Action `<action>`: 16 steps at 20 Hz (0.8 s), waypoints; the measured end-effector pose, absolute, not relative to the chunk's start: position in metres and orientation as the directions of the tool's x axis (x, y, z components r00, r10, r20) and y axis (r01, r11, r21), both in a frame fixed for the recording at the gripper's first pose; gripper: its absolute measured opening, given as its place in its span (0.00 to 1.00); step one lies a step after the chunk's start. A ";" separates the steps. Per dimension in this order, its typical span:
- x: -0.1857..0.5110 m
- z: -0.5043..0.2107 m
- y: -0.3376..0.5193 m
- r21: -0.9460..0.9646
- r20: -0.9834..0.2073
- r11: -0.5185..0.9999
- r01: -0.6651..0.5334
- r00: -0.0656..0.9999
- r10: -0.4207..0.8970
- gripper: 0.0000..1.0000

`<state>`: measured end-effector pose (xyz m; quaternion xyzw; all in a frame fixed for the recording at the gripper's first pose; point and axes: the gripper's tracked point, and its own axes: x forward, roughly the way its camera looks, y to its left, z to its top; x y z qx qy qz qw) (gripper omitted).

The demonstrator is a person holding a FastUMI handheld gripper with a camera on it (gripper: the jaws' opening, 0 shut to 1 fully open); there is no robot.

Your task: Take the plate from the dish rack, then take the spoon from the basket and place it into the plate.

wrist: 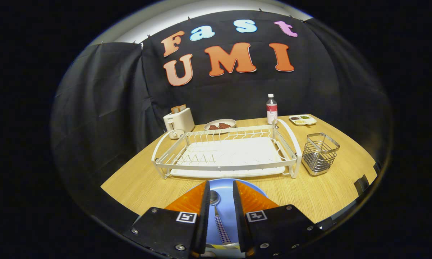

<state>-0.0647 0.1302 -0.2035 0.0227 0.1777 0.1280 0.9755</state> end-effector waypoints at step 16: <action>-0.050 -0.058 0.012 0.047 -0.191 0.998 -0.039 0.981 0.047 0.85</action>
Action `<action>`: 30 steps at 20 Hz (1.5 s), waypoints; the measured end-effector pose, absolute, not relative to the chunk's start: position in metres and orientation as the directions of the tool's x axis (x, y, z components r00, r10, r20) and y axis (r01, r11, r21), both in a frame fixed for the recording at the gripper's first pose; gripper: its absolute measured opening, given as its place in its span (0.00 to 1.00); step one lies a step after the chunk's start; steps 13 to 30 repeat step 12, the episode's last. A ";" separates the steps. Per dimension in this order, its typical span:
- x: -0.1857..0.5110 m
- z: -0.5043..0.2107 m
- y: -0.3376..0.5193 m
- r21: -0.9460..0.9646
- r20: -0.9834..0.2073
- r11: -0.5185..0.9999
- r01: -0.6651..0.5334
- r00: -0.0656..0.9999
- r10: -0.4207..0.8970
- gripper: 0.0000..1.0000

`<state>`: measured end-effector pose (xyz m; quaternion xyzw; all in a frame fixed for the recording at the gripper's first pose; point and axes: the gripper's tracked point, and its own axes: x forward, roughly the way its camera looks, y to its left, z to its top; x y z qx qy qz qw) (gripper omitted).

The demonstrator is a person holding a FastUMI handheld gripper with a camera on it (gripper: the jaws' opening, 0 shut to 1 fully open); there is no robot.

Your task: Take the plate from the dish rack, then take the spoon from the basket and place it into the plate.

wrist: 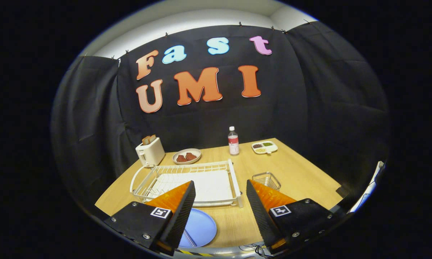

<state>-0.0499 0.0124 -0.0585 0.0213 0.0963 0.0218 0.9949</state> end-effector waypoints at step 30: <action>-0.053 0.012 -0.028 -0.057 -0.082 0.998 0.023 0.996 -0.028 0.98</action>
